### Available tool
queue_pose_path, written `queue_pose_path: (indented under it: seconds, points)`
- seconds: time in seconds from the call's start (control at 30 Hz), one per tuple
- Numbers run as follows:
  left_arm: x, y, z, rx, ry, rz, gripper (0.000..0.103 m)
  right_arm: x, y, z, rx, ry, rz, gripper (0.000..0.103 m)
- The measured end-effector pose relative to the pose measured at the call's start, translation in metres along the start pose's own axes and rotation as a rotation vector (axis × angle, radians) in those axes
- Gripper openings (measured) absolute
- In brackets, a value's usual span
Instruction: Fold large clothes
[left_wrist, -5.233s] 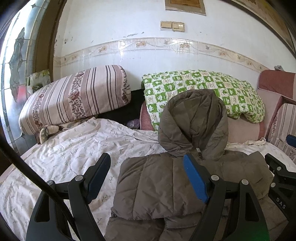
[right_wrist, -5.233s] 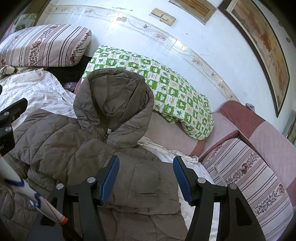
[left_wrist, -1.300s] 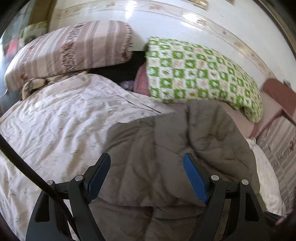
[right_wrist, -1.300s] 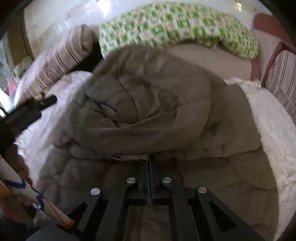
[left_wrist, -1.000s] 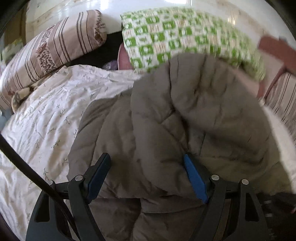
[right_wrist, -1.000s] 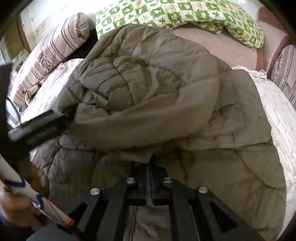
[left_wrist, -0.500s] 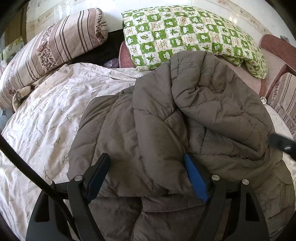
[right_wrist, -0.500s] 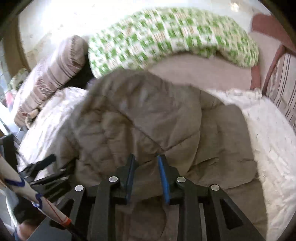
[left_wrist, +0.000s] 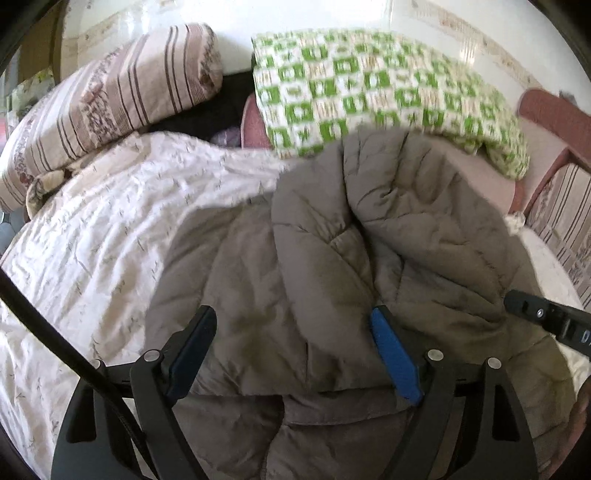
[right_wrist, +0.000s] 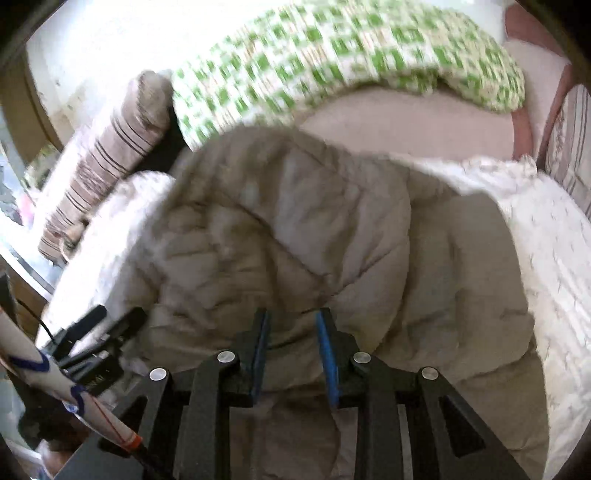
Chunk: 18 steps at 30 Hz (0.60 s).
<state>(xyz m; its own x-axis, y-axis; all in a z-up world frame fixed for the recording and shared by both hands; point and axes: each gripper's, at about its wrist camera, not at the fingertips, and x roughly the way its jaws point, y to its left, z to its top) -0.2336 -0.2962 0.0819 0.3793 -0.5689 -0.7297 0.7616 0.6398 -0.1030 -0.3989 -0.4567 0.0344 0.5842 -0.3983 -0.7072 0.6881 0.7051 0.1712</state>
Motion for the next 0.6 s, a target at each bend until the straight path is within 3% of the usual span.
queue_pose_path:
  seconds: [0.17,0.47,0.6]
  points:
    - [-0.007,0.002,0.003,-0.011,-0.039,-0.005,0.084,-0.005,0.025,0.014,-0.054,-0.034,0.02,0.028]
    - [0.01,0.004,-0.002,-0.001,0.035,0.014,0.084,0.067,0.023,0.001,-0.01,0.113,0.016,0.029]
    - [0.009,0.004,-0.004,0.001,0.038,0.012,0.084,0.056,0.023,0.003,-0.001,0.096,0.033,0.029]
